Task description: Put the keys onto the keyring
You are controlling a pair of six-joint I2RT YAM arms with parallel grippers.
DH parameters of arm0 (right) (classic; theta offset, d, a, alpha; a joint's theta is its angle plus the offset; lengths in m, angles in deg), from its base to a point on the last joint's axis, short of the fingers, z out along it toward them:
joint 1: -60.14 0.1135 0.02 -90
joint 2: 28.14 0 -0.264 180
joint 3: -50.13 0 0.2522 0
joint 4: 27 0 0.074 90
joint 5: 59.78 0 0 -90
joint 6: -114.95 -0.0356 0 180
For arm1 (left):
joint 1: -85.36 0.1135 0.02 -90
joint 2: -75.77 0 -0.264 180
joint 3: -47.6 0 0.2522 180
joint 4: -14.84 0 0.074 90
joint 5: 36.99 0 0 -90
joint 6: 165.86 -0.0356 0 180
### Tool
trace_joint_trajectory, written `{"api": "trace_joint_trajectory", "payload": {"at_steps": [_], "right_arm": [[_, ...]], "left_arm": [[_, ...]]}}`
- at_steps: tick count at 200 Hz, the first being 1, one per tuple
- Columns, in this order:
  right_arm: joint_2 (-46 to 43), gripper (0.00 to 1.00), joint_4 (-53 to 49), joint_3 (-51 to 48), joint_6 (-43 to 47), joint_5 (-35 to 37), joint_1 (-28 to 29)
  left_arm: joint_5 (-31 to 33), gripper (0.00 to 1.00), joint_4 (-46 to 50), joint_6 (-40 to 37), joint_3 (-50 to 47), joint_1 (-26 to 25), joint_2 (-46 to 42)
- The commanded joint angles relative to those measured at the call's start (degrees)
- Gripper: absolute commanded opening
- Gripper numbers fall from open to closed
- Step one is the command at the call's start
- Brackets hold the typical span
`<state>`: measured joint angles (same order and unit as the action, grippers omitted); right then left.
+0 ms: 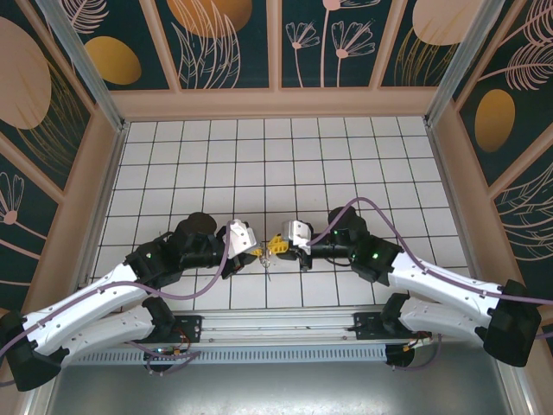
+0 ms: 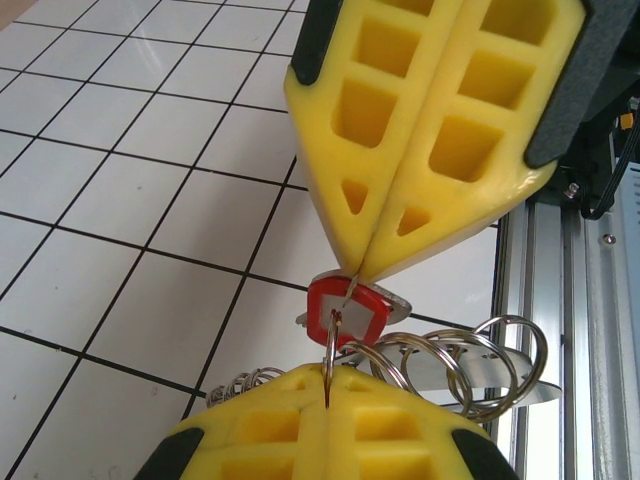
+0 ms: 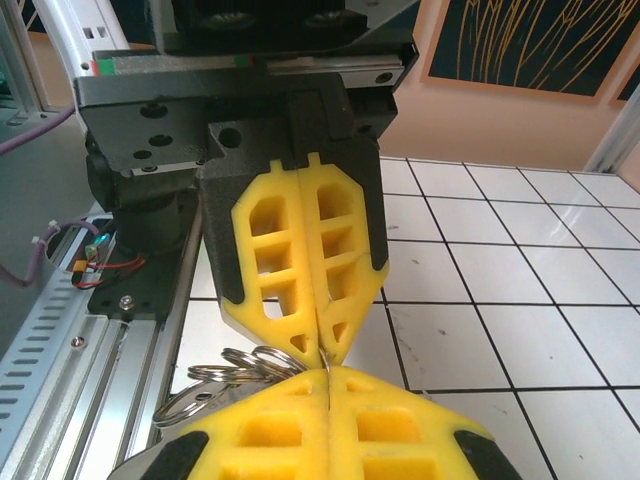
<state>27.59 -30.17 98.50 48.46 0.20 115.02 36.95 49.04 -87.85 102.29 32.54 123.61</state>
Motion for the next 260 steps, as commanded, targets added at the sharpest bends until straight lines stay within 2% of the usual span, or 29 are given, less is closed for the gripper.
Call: {"api": "trace_joint_trajectory", "payload": {"at_steps": [1, 115, 260], "right_arm": [[-1.0, 0.00, 2.3, -1.0, -0.3, -1.1, 0.4], [1.1, 0.00, 2.2, 0.2, 1.4, -0.8, 0.3], [-0.7, 0.00, 3.9, -0.8, 2.4, 0.2, 0.2]], "left_arm": [[-0.5, 0.00, -0.4, -0.1, 2.2, 0.1, -0.6], [-1.4, 0.00, -0.5, 0.0, 2.6, 0.1, -0.2], [-1.8, 0.00, -0.4, -0.1, 2.6, 0.1, 0.2]]}}
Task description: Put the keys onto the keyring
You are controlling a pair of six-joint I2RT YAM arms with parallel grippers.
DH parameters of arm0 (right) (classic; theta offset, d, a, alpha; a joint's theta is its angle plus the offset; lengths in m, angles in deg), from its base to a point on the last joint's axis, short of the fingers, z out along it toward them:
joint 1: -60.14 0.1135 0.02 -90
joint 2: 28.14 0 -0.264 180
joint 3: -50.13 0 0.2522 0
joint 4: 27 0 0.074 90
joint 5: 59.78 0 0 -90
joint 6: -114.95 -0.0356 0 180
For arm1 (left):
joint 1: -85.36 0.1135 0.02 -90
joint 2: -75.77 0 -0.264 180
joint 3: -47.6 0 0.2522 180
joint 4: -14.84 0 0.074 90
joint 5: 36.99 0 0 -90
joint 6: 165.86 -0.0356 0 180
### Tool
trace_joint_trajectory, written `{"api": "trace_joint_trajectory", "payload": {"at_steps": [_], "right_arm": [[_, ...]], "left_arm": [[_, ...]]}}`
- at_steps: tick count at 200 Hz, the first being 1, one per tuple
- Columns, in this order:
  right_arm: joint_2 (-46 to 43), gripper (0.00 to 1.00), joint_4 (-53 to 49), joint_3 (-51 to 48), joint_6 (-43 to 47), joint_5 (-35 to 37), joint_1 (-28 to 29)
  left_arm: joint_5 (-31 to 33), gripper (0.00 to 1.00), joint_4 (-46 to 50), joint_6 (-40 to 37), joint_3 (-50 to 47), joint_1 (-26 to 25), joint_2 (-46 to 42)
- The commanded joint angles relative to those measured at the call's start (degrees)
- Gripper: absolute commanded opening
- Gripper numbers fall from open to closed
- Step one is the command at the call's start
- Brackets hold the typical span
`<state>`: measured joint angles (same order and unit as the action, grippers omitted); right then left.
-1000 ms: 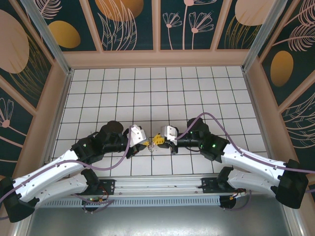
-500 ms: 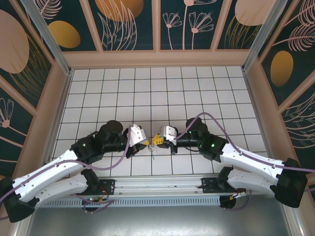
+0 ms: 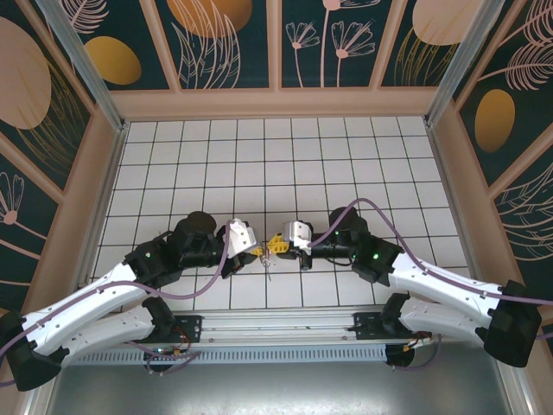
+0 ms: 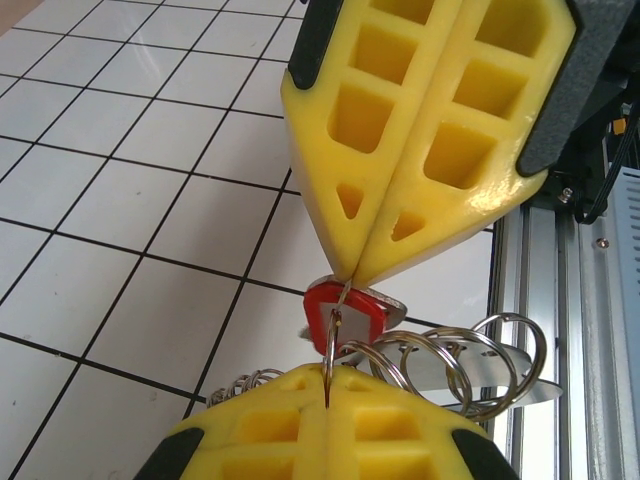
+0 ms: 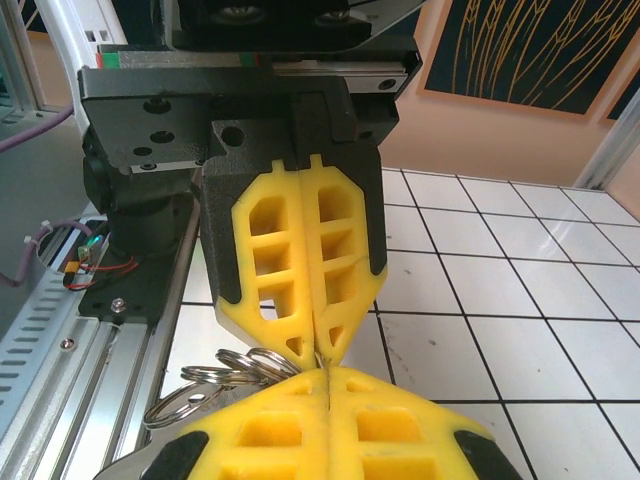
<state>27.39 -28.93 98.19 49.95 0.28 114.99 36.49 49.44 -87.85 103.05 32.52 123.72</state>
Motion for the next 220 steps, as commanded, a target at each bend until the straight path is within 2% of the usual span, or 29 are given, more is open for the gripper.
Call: {"api": "trace_joint_trajectory", "payload": {"at_steps": [1, 220], "right_arm": [[-0.4, 0.00, 2.7, -0.5, 1.0, 0.1, 0.2], [1.1, 0.00, 3.6, -1.2, 1.1, -0.8, 0.0]], "left_arm": [[-1.3, 0.00, -0.8, -0.1, 1.8, 0.2, 0.0], [-1.6, 0.00, -1.3, 0.2, 1.7, 0.1, -0.1]]}}
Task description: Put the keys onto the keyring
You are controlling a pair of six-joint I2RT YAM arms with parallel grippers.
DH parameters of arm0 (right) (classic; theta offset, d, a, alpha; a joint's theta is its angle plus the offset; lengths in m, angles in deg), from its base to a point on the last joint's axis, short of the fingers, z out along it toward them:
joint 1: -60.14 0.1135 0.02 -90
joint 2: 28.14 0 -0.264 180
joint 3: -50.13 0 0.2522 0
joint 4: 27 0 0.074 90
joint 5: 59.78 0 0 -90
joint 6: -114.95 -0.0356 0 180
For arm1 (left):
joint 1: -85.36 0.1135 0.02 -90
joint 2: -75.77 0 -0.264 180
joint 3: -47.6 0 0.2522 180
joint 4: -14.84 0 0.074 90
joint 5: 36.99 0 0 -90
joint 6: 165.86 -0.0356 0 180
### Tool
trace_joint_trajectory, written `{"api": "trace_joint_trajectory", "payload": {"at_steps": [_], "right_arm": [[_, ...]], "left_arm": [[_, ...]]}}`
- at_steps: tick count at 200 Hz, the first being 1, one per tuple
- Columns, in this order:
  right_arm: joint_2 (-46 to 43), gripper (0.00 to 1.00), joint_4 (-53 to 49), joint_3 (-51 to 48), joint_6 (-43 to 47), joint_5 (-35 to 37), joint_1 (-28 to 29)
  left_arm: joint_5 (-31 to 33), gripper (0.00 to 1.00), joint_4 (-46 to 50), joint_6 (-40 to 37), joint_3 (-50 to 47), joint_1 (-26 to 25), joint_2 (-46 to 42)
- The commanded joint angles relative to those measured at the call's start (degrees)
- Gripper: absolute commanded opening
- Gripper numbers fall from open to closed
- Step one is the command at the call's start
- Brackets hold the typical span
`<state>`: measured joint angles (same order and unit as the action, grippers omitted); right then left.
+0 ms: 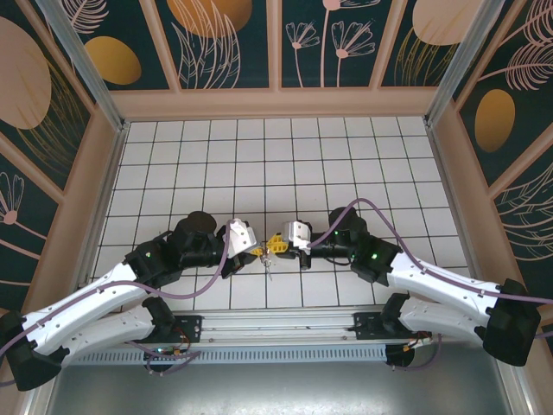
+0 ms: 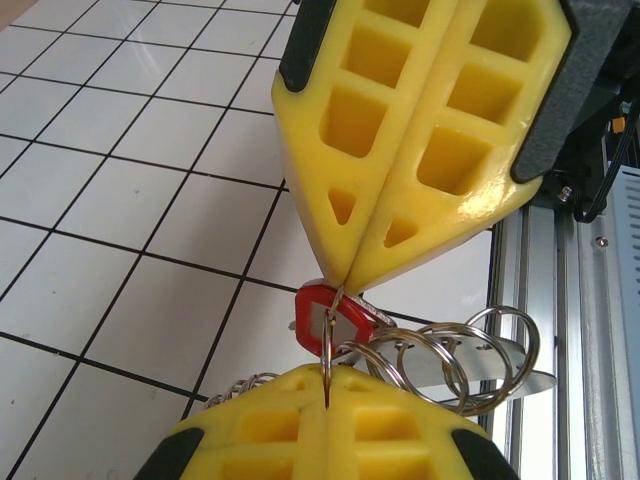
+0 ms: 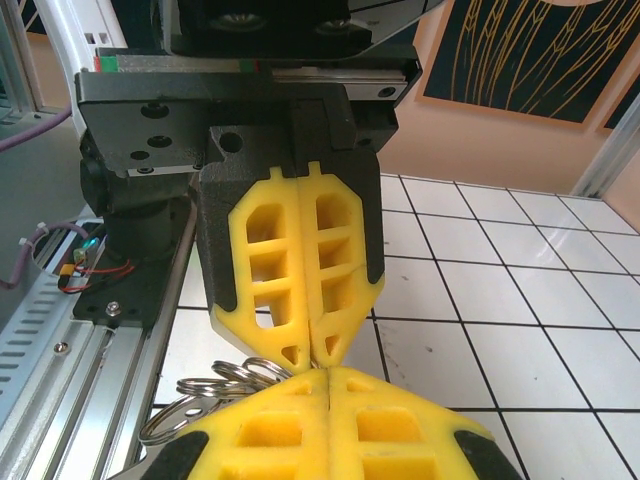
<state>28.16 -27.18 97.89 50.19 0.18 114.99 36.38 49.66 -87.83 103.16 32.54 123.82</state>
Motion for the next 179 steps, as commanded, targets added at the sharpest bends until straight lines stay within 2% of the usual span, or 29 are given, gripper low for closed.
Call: {"api": "trace_joint_trajectory", "payload": {"at_steps": [1, 179], "right_arm": [[0.3, 0.00, 1.9, -0.9, 0.9, -0.7, 0.0], [1.2, 0.00, 2.1, -1.1, 1.3, -1.0, 0.0]], "left_arm": [[-1.5, 0.00, -1.6, 0.2, 1.6, 0.1, -0.2], [-3.8, 0.00, -3.0, 0.6, 3.1, 0.2, -1.5]]}}
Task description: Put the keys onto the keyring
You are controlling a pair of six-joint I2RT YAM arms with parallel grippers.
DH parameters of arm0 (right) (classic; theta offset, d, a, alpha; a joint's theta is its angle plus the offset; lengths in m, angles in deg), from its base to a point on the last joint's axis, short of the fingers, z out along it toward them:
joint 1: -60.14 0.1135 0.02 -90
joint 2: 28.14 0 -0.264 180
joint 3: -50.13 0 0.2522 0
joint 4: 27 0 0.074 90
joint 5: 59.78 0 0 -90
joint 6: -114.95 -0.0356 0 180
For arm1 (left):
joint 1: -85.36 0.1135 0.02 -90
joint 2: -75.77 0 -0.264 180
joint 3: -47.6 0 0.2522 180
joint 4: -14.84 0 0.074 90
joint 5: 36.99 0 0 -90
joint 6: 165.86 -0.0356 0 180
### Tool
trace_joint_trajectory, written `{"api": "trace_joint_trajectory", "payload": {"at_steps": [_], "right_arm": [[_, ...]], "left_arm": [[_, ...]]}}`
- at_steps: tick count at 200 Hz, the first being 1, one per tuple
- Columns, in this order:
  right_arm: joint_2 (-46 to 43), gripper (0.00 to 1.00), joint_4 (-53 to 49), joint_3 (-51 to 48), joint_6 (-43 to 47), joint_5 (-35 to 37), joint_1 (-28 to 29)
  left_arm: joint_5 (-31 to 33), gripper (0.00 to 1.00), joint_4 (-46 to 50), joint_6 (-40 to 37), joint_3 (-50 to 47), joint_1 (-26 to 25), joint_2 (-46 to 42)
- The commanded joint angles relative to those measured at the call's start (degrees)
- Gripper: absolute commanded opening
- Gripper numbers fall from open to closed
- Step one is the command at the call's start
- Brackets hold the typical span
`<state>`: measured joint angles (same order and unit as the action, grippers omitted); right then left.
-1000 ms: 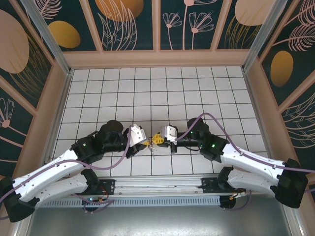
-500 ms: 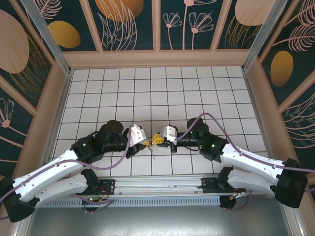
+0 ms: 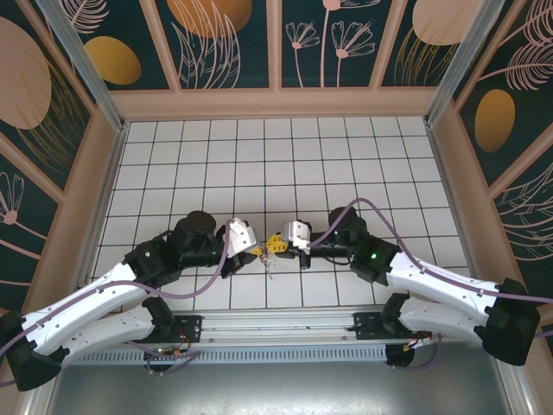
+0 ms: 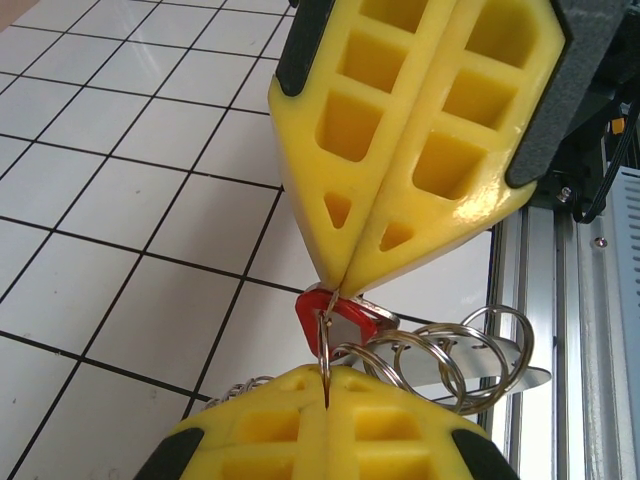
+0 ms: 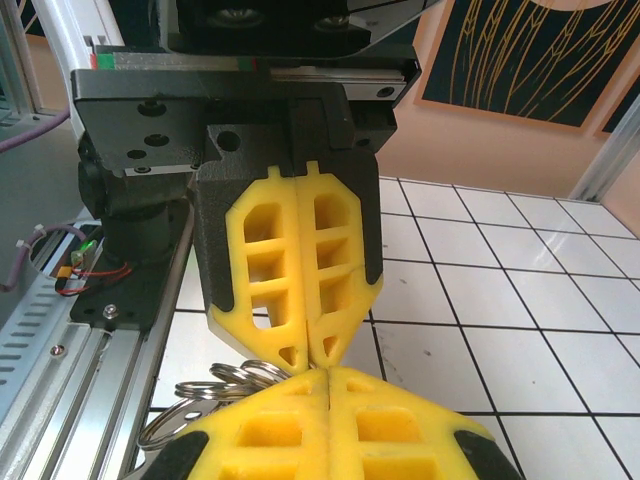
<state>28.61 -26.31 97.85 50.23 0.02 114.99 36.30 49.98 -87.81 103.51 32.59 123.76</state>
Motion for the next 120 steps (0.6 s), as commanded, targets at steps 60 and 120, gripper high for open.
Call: {"api": "trace_joint_trajectory", "payload": {"at_steps": [60, 120], "right_arm": [[1.2, 0.00, 1.1, -1.0, 1.4, -0.8, 0.0], [1.5, 0.00, 0.8, -0.9, 1.6, -0.7, 0.1]], "left_arm": [[-4.1, 0.00, -3.6, 0.4, 3.0, 0.1, -1.1], [-4.2, 0.00, -3.8, 0.3, 3.1, 0.1, -1.6]]}}
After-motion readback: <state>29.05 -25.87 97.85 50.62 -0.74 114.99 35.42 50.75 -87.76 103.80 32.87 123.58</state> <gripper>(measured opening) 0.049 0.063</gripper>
